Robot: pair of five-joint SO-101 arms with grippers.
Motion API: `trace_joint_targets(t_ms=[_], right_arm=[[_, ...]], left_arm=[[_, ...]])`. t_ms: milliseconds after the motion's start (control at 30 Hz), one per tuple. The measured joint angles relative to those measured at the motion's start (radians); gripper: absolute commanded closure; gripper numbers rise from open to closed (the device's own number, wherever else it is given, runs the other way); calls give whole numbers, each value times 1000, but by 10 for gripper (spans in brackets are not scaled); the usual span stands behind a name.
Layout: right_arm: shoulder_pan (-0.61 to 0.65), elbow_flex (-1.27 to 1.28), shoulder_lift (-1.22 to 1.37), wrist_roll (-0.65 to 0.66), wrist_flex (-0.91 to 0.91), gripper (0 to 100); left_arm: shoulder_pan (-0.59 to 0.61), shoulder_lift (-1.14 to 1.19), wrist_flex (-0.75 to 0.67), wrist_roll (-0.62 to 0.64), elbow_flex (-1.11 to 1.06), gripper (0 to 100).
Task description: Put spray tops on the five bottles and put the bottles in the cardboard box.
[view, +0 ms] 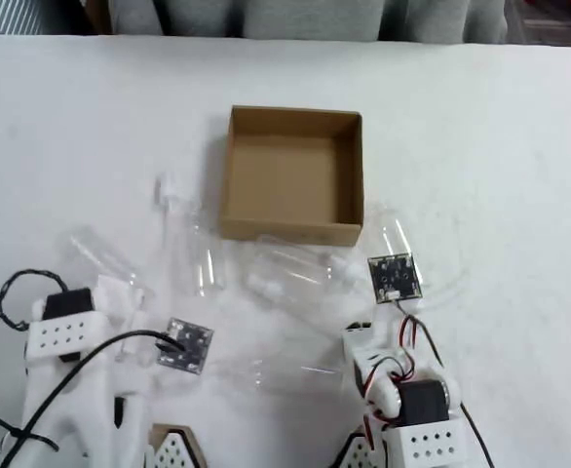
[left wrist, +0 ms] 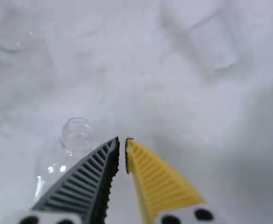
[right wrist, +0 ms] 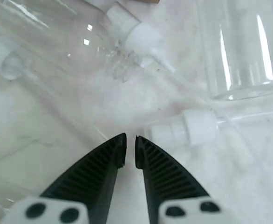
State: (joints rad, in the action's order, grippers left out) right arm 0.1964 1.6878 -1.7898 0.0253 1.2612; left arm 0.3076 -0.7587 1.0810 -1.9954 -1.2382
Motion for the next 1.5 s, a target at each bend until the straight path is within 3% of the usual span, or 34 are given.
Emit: trace_joint_targets(t_ms=[367, 567, 833, 1100, 1300, 1500], right_arm=[[0, 0, 0, 0, 0, 981], [0, 0, 0, 0, 0, 981], [0, 0, 0, 0, 0, 981], [0, 0, 0, 0, 0, 981], [0, 0, 0, 0, 0, 981], [0, 0, 0, 0, 0, 981]], left_arm=[[-77, 11, -127, 150, -14, 950], [-78, 230, -133, 284, 118, 950], [-87, 569, 63, 387, 473, 950], [-190, 651, 98, 664, 654, 860], [-198, 649, 242, 658, 792, 849], [-132, 641, 307, 557, 841, 762]])
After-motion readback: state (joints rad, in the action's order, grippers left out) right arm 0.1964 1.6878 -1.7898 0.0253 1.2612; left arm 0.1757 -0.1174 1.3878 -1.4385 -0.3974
